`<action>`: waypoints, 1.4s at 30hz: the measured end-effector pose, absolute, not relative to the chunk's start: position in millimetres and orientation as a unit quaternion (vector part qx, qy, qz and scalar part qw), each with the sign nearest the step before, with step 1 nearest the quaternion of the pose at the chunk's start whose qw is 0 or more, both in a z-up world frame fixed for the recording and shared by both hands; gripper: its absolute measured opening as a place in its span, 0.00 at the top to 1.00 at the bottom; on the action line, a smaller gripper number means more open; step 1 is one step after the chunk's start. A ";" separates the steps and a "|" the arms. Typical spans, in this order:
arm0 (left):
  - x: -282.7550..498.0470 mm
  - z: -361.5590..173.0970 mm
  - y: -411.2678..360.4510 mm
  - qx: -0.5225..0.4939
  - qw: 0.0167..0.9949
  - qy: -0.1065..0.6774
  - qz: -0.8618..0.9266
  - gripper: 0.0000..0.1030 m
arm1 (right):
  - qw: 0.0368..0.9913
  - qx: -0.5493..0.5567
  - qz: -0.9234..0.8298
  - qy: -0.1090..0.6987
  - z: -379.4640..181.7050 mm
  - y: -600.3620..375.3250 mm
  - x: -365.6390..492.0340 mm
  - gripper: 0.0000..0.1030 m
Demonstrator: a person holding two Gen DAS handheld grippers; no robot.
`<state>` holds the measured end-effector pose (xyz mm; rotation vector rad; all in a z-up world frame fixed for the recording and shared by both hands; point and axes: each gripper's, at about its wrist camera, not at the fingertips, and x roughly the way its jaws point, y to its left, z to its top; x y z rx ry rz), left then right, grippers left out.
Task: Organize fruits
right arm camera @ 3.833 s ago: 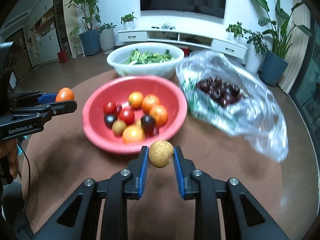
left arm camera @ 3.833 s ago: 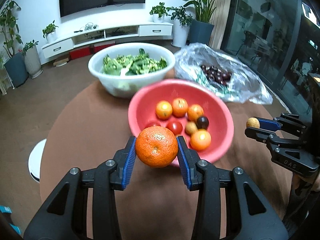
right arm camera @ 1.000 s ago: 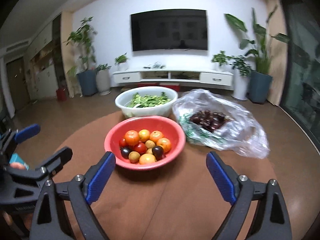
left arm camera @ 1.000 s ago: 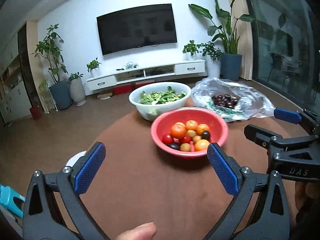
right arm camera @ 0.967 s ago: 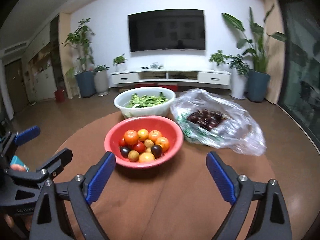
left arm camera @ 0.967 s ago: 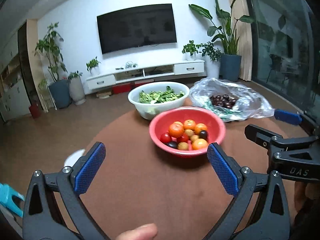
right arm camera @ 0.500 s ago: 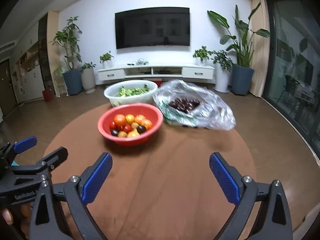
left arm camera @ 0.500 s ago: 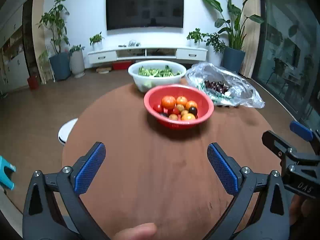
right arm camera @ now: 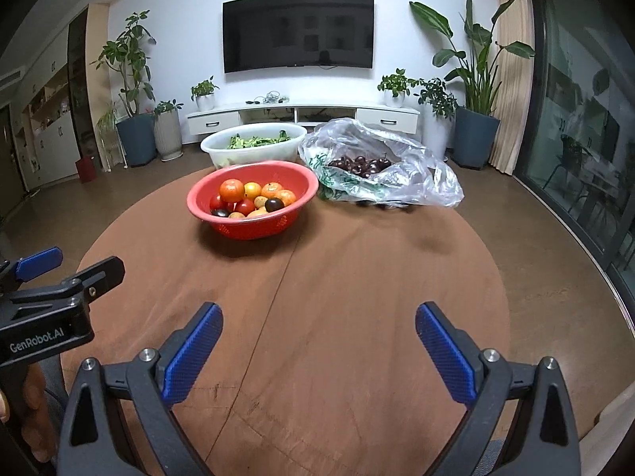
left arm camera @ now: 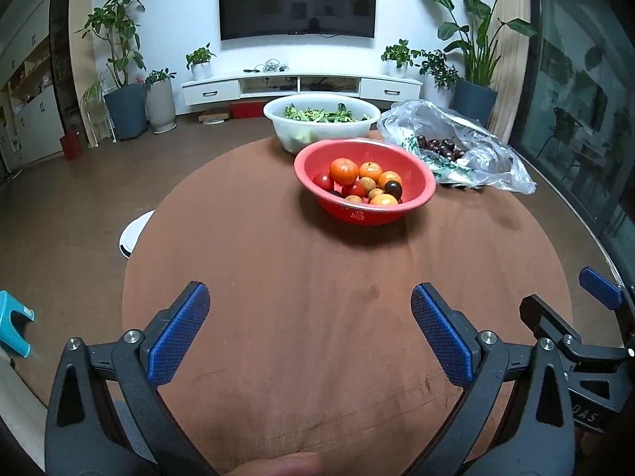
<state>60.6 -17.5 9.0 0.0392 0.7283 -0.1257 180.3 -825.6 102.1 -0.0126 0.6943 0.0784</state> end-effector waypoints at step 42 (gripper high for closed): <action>70.2 -6.8 -15.2 0.023 0.928 0.369 -0.053 0.00 | 0.936 -0.009 0.038 0.349 98.0 -821.9 176.3 0.03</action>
